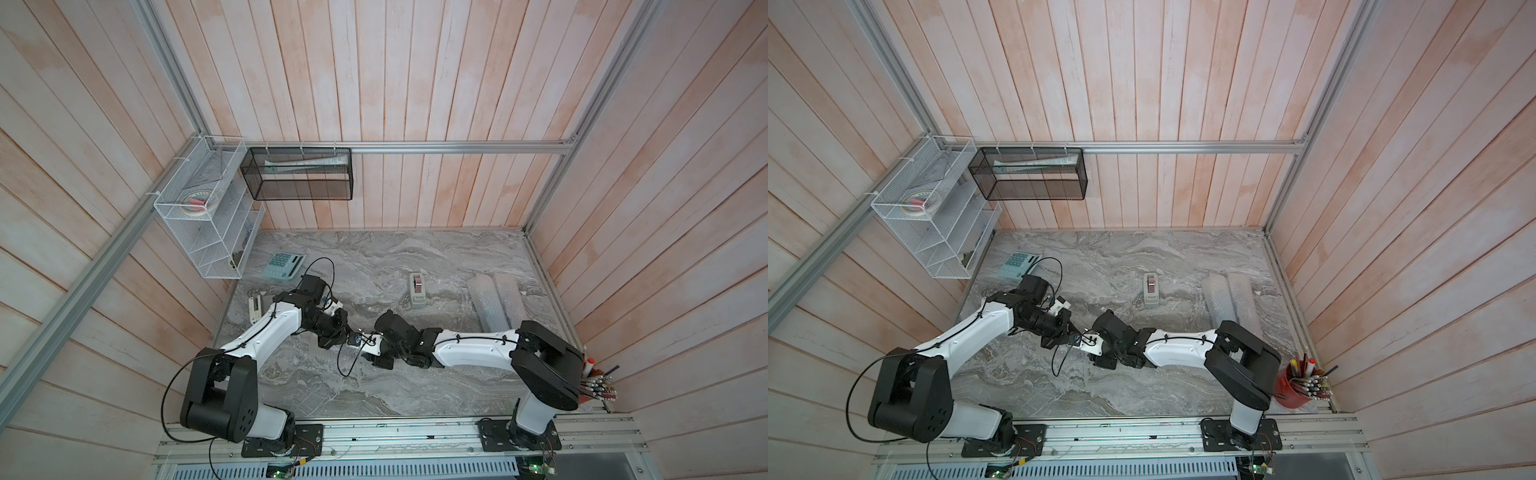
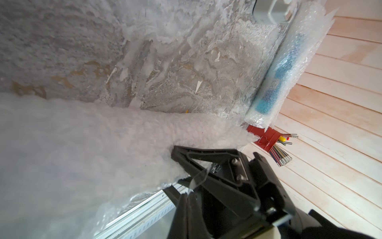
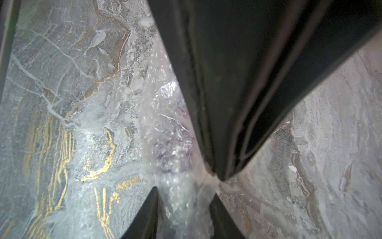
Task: Wrap wine bottles in bubble wrap
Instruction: Stick the tape on the bubble wrap.
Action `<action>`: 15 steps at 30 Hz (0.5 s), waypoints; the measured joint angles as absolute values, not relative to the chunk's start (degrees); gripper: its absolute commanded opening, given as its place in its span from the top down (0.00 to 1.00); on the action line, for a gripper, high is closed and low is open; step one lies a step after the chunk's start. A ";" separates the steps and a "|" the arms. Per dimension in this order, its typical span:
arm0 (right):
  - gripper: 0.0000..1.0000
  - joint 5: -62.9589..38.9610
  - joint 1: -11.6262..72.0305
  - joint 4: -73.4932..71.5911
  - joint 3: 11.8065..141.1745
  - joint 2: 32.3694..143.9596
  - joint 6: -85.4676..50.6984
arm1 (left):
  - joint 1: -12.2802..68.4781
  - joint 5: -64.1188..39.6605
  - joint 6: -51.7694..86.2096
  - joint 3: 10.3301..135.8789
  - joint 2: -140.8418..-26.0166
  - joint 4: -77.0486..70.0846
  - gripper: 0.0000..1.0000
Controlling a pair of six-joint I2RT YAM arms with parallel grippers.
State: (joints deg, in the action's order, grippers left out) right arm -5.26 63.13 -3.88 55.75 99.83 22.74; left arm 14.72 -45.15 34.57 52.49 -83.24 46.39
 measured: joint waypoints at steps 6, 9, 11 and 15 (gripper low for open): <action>0.62 -4.14 63.59 -3.99 55.72 99.83 23.05 | 16.38 -44.86 34.92 51.88 -86.00 44.21 1.00; 0.62 -3.90 63.68 -3.99 55.72 99.83 23.24 | 16.80 -44.47 34.17 51.55 -86.87 44.95 1.00; 0.62 -3.88 63.68 -3.99 55.75 99.83 23.40 | 16.84 -44.23 34.02 51.55 -87.50 45.08 1.00; 0.60 -3.88 63.70 -3.99 55.72 99.83 23.66 | 16.84 -43.83 33.82 51.55 -88.36 45.04 1.00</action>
State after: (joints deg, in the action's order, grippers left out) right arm -3.88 63.70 -3.99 55.72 99.83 23.66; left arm 16.84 -43.83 33.82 51.55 -88.36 45.04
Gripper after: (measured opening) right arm 0.386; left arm 0.045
